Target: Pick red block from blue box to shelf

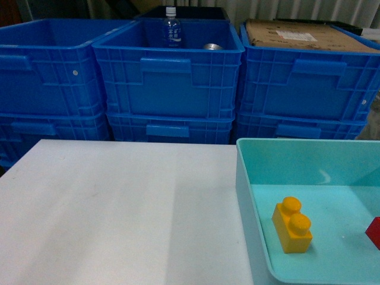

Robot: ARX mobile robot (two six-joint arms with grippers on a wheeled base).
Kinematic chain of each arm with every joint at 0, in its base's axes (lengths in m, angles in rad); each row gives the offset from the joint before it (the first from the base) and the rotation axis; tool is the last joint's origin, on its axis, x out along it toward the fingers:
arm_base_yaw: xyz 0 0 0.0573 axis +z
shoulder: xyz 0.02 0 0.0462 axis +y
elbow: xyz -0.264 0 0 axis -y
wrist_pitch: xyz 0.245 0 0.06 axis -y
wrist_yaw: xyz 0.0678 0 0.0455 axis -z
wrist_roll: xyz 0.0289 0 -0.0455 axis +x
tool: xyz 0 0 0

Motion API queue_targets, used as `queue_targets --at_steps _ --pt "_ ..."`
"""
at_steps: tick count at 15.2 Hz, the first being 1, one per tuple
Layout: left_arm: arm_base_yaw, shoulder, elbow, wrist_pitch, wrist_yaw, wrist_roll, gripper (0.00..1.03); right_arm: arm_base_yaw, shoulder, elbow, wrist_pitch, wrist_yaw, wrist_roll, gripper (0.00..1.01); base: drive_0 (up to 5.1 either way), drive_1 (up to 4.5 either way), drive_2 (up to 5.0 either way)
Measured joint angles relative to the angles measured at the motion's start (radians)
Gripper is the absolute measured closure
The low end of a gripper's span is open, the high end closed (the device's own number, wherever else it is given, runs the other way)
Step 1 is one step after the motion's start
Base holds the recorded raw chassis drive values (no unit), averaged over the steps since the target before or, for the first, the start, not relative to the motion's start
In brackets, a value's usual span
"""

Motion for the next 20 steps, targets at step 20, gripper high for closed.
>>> queue_targets --at_steps 20 --pt "0.0 0.0 0.0 0.0 0.0 0.0 0.05 0.011 1.144 0.428 0.24 -0.042 0.031 0.03 0.0 0.0 0.0"
